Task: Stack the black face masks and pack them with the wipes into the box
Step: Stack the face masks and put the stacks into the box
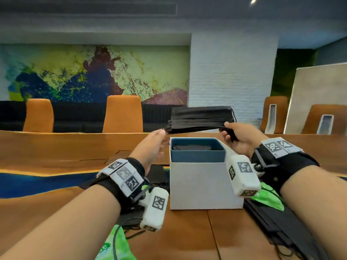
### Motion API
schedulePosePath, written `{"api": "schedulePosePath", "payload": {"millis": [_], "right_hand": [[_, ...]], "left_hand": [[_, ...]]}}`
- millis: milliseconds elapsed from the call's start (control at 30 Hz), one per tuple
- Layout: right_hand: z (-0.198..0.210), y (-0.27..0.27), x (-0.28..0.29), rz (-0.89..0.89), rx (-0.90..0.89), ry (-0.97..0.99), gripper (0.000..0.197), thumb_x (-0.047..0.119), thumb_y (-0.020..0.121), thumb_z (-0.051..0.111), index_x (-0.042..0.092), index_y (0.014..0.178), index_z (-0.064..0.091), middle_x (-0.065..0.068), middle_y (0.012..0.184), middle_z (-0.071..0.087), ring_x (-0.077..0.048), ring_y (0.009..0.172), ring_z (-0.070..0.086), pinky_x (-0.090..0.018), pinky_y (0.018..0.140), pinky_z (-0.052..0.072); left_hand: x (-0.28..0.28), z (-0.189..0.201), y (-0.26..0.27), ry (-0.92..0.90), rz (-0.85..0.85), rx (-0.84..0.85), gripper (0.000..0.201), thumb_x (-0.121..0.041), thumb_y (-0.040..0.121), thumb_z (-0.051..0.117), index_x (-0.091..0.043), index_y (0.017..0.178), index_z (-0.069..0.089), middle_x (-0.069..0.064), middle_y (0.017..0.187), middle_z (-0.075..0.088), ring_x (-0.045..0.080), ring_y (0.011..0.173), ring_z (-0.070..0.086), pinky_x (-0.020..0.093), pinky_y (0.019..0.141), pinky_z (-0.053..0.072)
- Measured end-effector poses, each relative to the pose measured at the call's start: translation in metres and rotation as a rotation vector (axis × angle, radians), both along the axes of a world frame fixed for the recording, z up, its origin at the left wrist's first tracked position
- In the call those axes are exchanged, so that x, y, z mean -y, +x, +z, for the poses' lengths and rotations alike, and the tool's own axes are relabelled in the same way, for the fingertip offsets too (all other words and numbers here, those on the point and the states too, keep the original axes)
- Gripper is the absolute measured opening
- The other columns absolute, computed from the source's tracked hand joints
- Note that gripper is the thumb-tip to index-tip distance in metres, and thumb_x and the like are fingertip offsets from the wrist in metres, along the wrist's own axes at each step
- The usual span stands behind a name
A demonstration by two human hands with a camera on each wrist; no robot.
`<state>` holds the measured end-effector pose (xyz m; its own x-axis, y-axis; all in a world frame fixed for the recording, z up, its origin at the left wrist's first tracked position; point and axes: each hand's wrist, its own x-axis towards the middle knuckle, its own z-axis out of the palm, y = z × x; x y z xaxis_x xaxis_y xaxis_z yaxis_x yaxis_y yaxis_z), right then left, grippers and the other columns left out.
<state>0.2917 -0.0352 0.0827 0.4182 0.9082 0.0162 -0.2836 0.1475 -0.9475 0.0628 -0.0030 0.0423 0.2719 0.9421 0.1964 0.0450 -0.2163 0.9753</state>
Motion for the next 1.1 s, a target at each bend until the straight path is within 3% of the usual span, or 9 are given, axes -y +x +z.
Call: {"api": "schedulePosePath", "payload": {"millis": [167,267,333,600,767,833,933,1000,1100], "right_hand": [[0.018,0.025,-0.027,-0.001,0.042,-0.096,0.030,0.017,0.101,0.042,0.002,0.076,0.050,-0.003,0.050,0.052,-0.006,0.041,0.044,-0.010,0.030,0.035],[0.023,0.035,-0.050,0.015,0.116,-0.185,0.034,0.019,0.101,0.042,0.001,0.075,0.053,-0.002,0.048,0.050,-0.007,0.040,0.041,-0.011,0.029,0.034],[0.024,0.041,-0.069,0.035,0.149,-0.236,0.033,0.021,0.101,0.042,0.002,0.078,0.054,-0.001,0.039,0.050,-0.007,0.029,0.041,-0.012,0.029,0.034],[0.001,0.059,-0.142,0.038,0.189,-0.321,0.030,0.018,0.102,0.037,0.001,0.081,0.049,-0.004,0.037,0.050,-0.008,0.023,0.040,-0.010,0.029,0.033],[-0.023,0.068,-0.172,0.034,0.255,-0.396,0.022,0.015,0.101,0.039,0.003,0.085,0.046,-0.007,0.036,0.053,-0.012,0.023,0.046,-0.015,0.028,0.038],[-0.032,0.069,-0.179,0.009,0.373,-0.449,0.010,0.014,0.097,0.050,0.004,0.094,0.052,-0.012,0.049,0.063,-0.016,0.035,0.059,-0.024,0.038,0.051],[-0.044,0.074,-0.183,0.005,0.551,-0.422,0.005,0.013,0.091,0.058,0.015,0.094,0.055,-0.011,0.095,0.064,-0.023,0.079,0.064,-0.033,0.069,0.059],[-0.044,0.066,-0.170,0.031,0.608,-0.358,0.015,0.011,0.092,0.056,0.022,0.083,0.049,-0.003,0.088,0.059,-0.021,0.077,0.060,-0.032,0.065,0.058],[-0.043,0.060,-0.165,0.027,0.936,-0.481,0.005,0.027,0.090,0.058,0.024,0.086,0.057,0.001,0.071,0.064,-0.023,0.075,0.063,-0.034,0.082,0.055]], "left_hand": [[-0.028,-0.027,0.014,-0.222,-0.032,-0.209,0.042,-0.027,0.101,0.042,-0.010,0.139,0.039,0.011,0.145,0.040,0.028,0.132,0.038,0.042,0.106,0.033],[-0.037,-0.030,0.014,-0.498,-0.142,-0.123,0.027,-0.025,0.098,0.046,-0.009,0.120,0.048,0.017,0.120,0.054,0.027,0.095,0.055,0.036,0.074,0.046],[-0.044,-0.029,0.014,-0.561,-0.181,-0.132,0.022,-0.025,0.098,0.045,-0.009,0.114,0.047,0.020,0.115,0.054,0.029,0.087,0.056,0.039,0.065,0.047],[-0.054,-0.035,0.005,-0.625,-0.267,-0.045,0.039,-0.017,0.099,0.044,-0.003,0.134,0.034,0.024,0.134,0.048,0.035,0.119,0.051,0.053,0.076,0.049],[-0.054,-0.037,0.001,-0.595,-0.327,-0.048,0.041,-0.019,0.099,0.045,-0.007,0.137,0.036,0.022,0.134,0.051,0.033,0.119,0.054,0.052,0.072,0.053],[-0.054,-0.039,0.002,-0.593,-0.328,-0.029,0.044,-0.019,0.099,0.046,-0.009,0.139,0.035,0.022,0.133,0.052,0.032,0.112,0.057,0.052,0.069,0.054],[-0.053,-0.042,0.004,-0.570,-0.310,-0.026,0.042,-0.021,0.099,0.045,-0.009,0.138,0.036,0.021,0.135,0.051,0.030,0.111,0.058,0.054,0.070,0.054],[-0.051,-0.043,0.004,-0.550,-0.306,-0.036,0.039,-0.022,0.099,0.045,-0.011,0.136,0.038,0.020,0.134,0.051,0.029,0.111,0.058,0.054,0.071,0.052],[-0.051,-0.044,0.003,-0.538,-0.303,-0.039,0.039,-0.023,0.099,0.046,-0.011,0.136,0.038,0.019,0.134,0.052,0.029,0.110,0.058,0.054,0.071,0.052]]}}
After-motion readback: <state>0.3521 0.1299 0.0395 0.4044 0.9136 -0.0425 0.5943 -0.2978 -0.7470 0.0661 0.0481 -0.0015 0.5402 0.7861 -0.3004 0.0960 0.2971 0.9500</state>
